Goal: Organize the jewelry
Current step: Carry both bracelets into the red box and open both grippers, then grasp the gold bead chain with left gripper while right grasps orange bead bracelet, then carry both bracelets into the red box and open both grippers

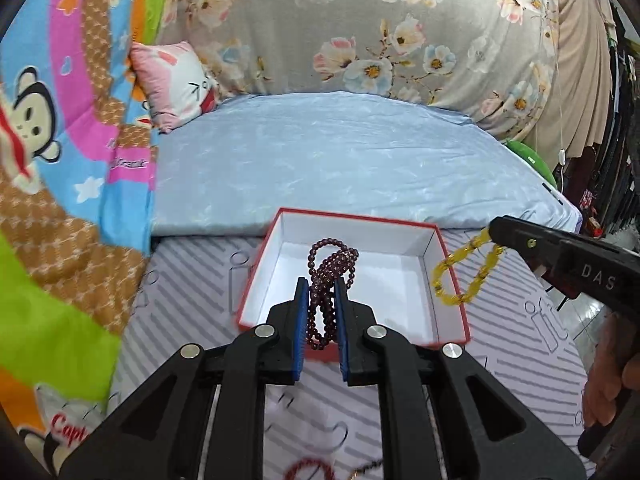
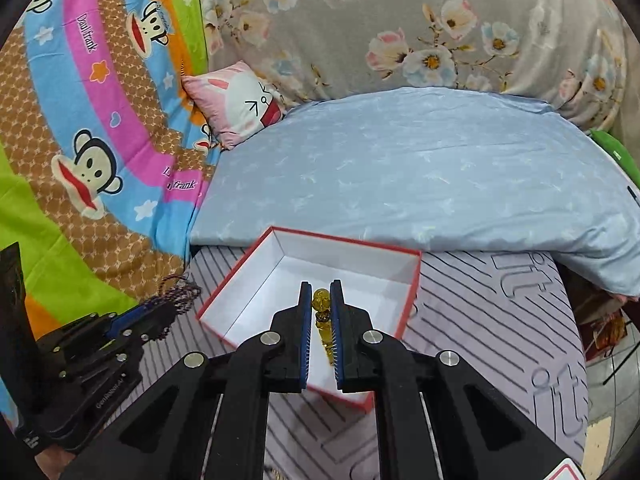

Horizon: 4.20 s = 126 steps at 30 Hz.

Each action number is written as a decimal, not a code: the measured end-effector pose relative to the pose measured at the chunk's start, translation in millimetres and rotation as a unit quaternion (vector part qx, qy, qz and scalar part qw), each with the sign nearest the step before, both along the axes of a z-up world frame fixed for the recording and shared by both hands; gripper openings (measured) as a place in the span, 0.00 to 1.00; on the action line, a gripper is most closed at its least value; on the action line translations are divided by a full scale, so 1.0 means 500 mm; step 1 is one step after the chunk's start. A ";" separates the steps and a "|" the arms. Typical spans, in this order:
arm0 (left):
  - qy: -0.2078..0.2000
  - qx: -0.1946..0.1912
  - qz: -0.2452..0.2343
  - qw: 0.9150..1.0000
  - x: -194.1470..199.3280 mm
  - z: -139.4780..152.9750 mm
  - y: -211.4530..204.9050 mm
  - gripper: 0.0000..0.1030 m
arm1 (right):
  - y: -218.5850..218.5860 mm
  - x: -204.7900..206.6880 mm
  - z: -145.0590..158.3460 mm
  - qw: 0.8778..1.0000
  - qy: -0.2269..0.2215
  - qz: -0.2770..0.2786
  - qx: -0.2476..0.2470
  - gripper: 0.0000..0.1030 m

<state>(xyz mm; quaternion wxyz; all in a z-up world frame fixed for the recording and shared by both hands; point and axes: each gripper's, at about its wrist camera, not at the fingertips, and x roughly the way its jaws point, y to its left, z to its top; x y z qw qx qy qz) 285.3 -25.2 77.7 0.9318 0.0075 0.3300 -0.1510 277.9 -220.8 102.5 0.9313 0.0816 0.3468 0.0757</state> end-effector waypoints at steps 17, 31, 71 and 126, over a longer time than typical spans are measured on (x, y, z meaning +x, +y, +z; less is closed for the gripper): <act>0.028 0.018 0.010 0.999 0.189 -0.116 -0.060 0.46 | -0.030 0.193 -0.119 0.998 0.037 -0.032 -0.051 0.38; 0.019 0.005 0.049 0.999 -0.007 -0.059 0.046 0.53 | -0.027 -0.076 -0.059 0.998 -0.003 -0.020 -0.062 0.47; 0.103 0.054 0.103 0.988 -0.380 -0.288 0.076 0.53 | -0.049 -0.463 -0.287 0.989 0.110 -0.079 -0.054 0.49; 0.080 -0.020 0.048 0.995 -0.429 -0.162 0.078 0.03 | -0.049 -0.474 -0.156 0.998 0.037 -0.059 -0.009 0.07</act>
